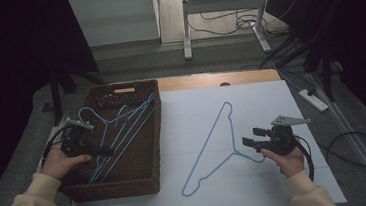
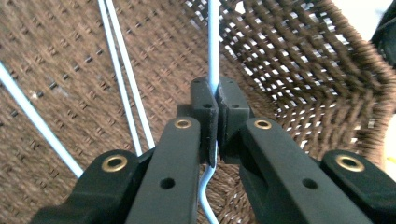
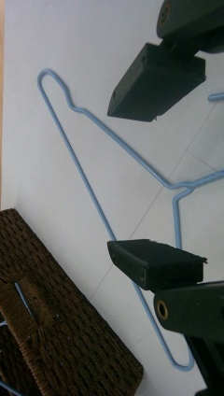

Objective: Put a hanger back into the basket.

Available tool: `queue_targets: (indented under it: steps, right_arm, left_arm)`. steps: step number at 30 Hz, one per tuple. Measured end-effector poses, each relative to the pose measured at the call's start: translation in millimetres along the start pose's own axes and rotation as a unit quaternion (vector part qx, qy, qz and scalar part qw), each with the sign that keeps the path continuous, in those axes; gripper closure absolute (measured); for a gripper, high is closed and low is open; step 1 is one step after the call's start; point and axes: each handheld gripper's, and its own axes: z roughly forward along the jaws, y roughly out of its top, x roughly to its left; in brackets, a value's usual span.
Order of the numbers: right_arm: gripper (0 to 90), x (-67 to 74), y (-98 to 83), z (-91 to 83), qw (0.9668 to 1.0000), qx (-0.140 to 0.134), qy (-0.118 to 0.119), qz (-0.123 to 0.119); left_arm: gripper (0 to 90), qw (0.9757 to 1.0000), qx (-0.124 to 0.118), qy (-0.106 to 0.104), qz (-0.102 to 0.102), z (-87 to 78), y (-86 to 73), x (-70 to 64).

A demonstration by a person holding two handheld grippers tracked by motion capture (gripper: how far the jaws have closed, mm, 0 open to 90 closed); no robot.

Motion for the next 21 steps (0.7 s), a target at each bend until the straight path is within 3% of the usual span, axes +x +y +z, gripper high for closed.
queue_targets:
  steps: [4,7,9,10,11,12,13,14,15,17,21]
  right_arm:
    - [30.4,0.1,0.0,0.7,1.0000,0.002,-0.001,-0.001]
    - [30.4,-0.8,-0.1,0.6,1.0000,0.003,-0.001,0.001]
    - [30.4,-1.0,-0.2,0.7,1.0000,0.003,-0.001,0.001]
    - [30.4,-0.9,-0.2,0.8,1.0000,0.003,-0.001,0.002]
    - [30.4,-0.8,-0.2,1.0,1.0000,0.004,-0.001,0.002]
    - [30.4,-0.8,-0.2,1.0,1.0000,0.004,-0.001,0.002]
    - [30.4,-0.5,0.0,1.3,1.0000,0.003,0.005,0.007]
    - [30.4,-0.5,0.0,1.3,1.0000,0.003,0.005,0.007]
    - [30.4,0.0,0.0,1.2,0.9999,0.002,0.007,0.008]
    - [30.4,1.1,0.1,1.6,0.9999,0.004,0.008,0.006]
    - [30.3,0.5,0.1,1.5,1.0000,0.003,0.005,0.006]
  left_arm:
    - [86.7,0.9993,-0.006,0.030,-0.024,3.0,-1.9,4.8]
    - [86.6,0.9962,-0.007,0.075,-0.043,3.9,-3.5,6.8]
    - [86.5,0.9940,-0.009,0.093,-0.057,3.3,-4.1,7.5]
    - [86.2,0.9918,-0.012,0.107,-0.068,2.9,-4.5,7.7]
    - [83.4,0.9867,-0.019,0.140,-0.081,2.1,-5.1,8.0]
    - [80.7,0.9867,-0.019,0.140,-0.081,2.1,-5.1,8.0]
    - [76.0,0.9816,-0.031,0.164,-0.093,-0.3,-5.3,8.9]
    - [70.9,0.9816,-0.031,0.164,-0.093,-0.3,-5.3,8.9]
    - [70.9,0.9786,-0.040,0.178,-0.096,-2.0,-5.2,9.0]
    - [54.8,0.9738,-0.054,0.199,-0.096,-4.9,-4.4,7.1]
    - [44.5,0.9699,-0.092,0.213,-0.074,-12.7,-2.3,-5.1]
